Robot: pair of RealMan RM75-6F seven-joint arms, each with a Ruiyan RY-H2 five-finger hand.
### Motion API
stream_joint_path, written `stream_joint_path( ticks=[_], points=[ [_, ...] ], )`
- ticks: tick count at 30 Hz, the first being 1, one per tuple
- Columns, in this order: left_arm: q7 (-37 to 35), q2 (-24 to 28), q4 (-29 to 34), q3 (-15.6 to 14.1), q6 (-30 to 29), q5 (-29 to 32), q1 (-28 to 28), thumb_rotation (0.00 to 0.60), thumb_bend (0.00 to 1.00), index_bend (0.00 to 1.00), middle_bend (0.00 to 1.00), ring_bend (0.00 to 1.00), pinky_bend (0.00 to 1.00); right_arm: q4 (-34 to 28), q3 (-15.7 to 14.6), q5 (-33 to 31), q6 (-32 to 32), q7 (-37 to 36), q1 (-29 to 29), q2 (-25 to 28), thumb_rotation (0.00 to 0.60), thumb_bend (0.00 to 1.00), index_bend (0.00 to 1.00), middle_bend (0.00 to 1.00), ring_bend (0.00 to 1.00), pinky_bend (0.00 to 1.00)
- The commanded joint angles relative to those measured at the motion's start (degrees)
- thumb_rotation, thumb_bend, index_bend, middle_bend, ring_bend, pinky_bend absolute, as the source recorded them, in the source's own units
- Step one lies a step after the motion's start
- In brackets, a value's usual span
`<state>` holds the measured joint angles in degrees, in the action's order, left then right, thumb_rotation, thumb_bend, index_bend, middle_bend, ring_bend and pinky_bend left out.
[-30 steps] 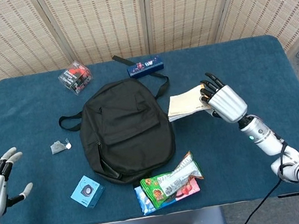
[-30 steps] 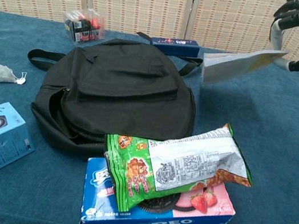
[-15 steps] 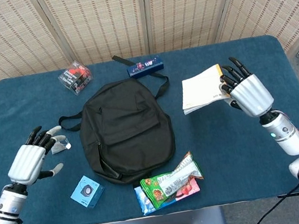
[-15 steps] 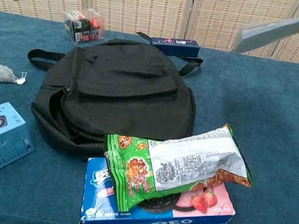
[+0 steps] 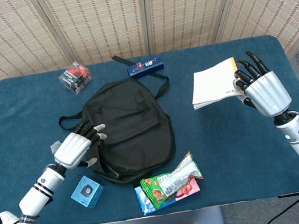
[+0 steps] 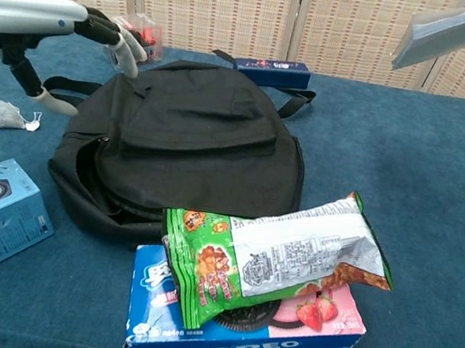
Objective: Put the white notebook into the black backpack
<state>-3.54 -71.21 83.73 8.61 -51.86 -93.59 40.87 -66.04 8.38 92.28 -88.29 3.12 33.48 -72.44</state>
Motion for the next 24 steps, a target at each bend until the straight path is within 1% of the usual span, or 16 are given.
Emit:
stream_joint_path(
  ticks=[1,7,15,20,24],
  points=[
    [1.0,-1.7,-1.4,-1.0,2.4,-0.1,2.0,0.6,0.23,0.29,0.12,0.14,0.0,0.1,0.1,0.2,0.1,-0.2,-0.1,-0.1,0.6,0.78,0.61,0.46,0.21,0.1],
    [4.8,-4.0,-3.6,-2.6,6.3,0.6,4.7,0.6,0.23,0.24,0.12,0.13,0.0,0.5,0.5,0.4,0.4,-1.2,-0.1,-0.4,0.6,0.78,0.61,0.46,0.21,0.1],
    [9.7,-4.7,-2.9,-4.5,10.9,4.5,6.1,0.6,0.23,0.18,0.09,0.12,0.0,1.0,0.6,0.8,0.5,-2.2,-0.4,-0.8,0.6,0.78,0.61,0.46,0.21,0.1],
    [12.7,-3.8,-0.9,-5.5,12.4,7.4,5.9,0.6,0.23,0.15,0.07,0.11,0.0,1.3,0.6,1.0,0.5,-2.5,-0.7,-1.0,0.6,0.78,0.61,0.46,0.21,0.1],
    [11.8,-3.3,2.1,-5.7,13.7,10.1,6.1,0.6,0.23,0.14,0.06,0.11,0.0,1.4,0.8,1.0,0.3,-2.8,-1.0,-1.1,0.6,0.78,0.61,0.46,0.21,0.1]
  ],
)
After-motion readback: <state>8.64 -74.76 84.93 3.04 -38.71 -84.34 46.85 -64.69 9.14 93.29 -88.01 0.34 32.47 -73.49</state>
